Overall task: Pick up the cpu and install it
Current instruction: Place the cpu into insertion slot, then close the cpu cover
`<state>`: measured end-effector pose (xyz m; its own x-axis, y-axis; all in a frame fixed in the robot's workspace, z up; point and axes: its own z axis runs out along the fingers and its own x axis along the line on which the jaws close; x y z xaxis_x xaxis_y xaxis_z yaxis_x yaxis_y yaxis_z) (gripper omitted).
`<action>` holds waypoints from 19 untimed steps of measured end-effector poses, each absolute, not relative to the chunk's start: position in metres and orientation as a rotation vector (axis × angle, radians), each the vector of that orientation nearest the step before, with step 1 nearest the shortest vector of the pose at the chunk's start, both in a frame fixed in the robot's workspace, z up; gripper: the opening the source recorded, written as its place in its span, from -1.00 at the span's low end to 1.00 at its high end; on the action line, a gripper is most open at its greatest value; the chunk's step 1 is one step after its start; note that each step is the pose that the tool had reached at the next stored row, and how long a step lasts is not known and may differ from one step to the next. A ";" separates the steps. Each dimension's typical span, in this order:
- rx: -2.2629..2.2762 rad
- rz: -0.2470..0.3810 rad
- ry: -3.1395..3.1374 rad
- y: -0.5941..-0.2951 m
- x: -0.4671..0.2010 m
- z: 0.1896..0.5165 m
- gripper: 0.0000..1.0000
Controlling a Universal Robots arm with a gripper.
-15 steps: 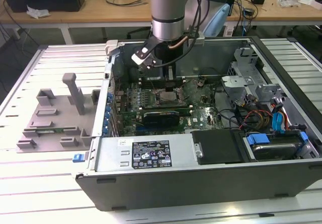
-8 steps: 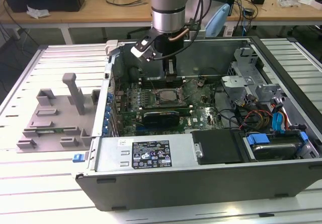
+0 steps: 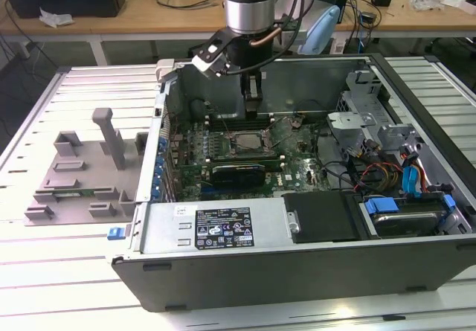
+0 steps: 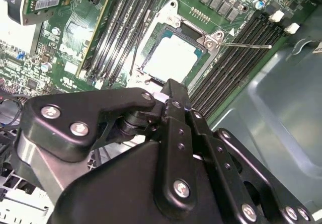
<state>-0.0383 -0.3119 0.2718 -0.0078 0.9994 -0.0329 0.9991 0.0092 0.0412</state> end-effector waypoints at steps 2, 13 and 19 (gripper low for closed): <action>2.175 0.009 2.194 -0.312 -0.038 0.272 -0.79; 2.175 0.009 2.194 -0.312 -0.038 0.273 -0.79; 2.175 0.009 2.194 -0.312 -0.030 0.273 -0.79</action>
